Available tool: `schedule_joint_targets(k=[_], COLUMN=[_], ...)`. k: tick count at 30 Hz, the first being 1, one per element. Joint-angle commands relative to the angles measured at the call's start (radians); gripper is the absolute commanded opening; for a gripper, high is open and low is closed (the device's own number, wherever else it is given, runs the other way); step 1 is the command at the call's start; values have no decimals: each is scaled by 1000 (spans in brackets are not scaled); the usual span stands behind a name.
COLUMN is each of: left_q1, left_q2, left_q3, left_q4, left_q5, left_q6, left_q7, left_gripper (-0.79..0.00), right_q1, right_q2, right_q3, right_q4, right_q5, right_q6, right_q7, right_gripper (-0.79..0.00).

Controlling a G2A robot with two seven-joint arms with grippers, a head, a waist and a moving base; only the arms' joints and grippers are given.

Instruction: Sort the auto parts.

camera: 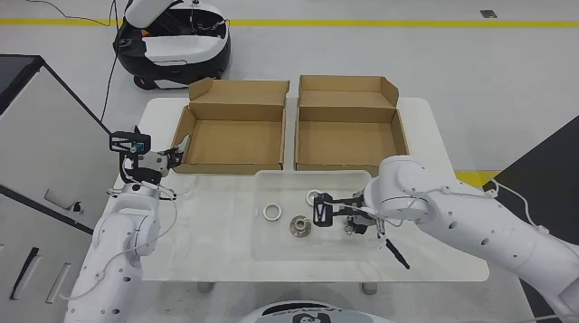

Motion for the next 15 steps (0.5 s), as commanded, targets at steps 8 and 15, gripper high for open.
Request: schedule_joint_targets(k=[8, 15], left_q1=[0, 0], left_q2=[0, 0], left_q3=[0, 0], left_q4=[0, 0], left_q5=[0, 0], left_q6=[0, 0], left_q7=[0, 0], left_gripper=[0, 0], right_q1=[9, 12], right_q2=[7, 8], right_q3=[-7, -15], right_q4=[3, 8], right_q5=[5, 15], right_q6=[-3, -4], right_q7=[-3, -4], right_gripper=[-554, -603])
